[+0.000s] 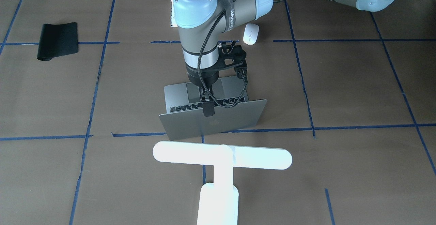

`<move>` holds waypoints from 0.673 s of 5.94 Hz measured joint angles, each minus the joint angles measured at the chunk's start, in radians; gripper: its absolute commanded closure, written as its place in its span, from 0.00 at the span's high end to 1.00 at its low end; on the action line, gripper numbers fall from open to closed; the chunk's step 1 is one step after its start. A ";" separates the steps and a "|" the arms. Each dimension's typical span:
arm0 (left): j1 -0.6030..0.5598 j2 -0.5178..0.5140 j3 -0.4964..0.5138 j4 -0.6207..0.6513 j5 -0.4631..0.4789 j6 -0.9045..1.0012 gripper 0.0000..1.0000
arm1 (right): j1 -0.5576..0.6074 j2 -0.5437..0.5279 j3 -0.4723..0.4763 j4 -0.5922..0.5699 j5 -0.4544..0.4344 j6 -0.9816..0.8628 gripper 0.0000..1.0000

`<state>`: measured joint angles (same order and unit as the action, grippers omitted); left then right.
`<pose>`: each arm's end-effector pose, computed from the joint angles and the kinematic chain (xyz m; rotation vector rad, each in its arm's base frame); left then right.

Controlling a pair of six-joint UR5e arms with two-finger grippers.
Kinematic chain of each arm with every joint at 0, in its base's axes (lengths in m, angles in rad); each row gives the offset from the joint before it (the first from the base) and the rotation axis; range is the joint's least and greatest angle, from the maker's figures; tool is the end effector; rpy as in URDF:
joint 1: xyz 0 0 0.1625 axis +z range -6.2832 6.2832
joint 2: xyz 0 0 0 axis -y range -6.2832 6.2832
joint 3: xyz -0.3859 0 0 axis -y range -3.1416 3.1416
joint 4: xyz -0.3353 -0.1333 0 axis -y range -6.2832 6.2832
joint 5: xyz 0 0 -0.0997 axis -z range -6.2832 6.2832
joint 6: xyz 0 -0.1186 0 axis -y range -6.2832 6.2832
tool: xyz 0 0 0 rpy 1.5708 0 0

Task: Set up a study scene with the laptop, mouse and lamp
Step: 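Release the laptop and lift the left gripper back toward the robot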

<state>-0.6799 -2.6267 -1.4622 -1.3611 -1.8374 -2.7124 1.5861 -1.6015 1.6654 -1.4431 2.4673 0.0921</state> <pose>0.4665 -0.5084 0.0979 -0.4684 0.7392 -1.6218 0.0473 -0.4341 0.5805 0.1441 -0.8996 0.0140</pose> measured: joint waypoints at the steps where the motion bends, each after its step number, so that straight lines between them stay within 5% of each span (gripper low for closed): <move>1: -0.001 0.068 -0.141 0.052 -0.001 0.065 1.00 | 0.000 0.006 0.005 0.001 -0.001 0.025 1.00; 4: 0.004 0.267 -0.491 0.188 -0.021 0.393 1.00 | -0.007 -0.008 0.054 0.001 0.003 0.112 1.00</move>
<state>-0.6760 -2.3594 -1.9534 -1.1735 -1.8581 -2.3190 1.5795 -1.6095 1.7193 -1.4419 2.4699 0.2041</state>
